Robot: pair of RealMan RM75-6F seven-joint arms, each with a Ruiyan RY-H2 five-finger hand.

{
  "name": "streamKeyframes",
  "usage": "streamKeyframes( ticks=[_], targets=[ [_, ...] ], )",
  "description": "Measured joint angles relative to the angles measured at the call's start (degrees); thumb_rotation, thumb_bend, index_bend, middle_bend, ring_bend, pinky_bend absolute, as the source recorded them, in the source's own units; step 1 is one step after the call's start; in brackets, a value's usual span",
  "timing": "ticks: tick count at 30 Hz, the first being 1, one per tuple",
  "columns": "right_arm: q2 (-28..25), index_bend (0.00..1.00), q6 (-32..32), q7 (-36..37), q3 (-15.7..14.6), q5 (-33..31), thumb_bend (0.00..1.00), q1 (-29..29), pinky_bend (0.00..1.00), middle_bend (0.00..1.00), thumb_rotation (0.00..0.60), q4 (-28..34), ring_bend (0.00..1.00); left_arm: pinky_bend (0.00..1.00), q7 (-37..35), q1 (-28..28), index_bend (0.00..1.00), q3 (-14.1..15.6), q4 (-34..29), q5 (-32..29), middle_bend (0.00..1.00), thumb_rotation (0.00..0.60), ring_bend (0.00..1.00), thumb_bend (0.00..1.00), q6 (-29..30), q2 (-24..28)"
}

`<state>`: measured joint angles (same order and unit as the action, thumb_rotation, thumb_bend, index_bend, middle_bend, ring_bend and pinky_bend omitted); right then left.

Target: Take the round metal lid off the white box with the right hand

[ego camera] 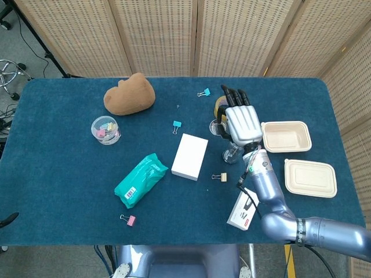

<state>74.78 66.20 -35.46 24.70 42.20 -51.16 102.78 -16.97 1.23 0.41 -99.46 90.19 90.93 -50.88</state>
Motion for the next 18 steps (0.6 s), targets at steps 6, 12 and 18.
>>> streamKeyframes(
  ticks=[6, 12, 18],
  targets=[
    [-2.6, 0.64, -1.5, 3.6, -1.7, -0.1, 0.67, 2.0, 0.00, 0.00, 0.600, -0.2, 0.00, 0.00, 1.0, -0.1, 0.00, 0.0, -0.3, 0.0, 0.00, 0.600, 0.00, 0.04, -0.3, -0.2],
    [-3.5, 0.64, -2.9, 5.9, -3.3, 0.4, 0.68, 3.0, 0.00, 0.00, 0.600, -1.7, 0.00, 0.00, 1.2, -0.2, 0.00, 0.0, -0.3, -0.1, 0.00, 0.600, 0.00, 0.04, -0.3, -0.3],
    [-4.0, 0.64, -3.7, 7.8, -4.9, 1.4, 0.68, 4.0, 0.00, 0.00, 0.600, -2.7, 0.00, 0.00, 1.0, -0.1, 0.00, -0.1, -0.2, -0.1, 0.00, 0.600, 0.00, 0.04, -0.2, -0.3]
  ],
)
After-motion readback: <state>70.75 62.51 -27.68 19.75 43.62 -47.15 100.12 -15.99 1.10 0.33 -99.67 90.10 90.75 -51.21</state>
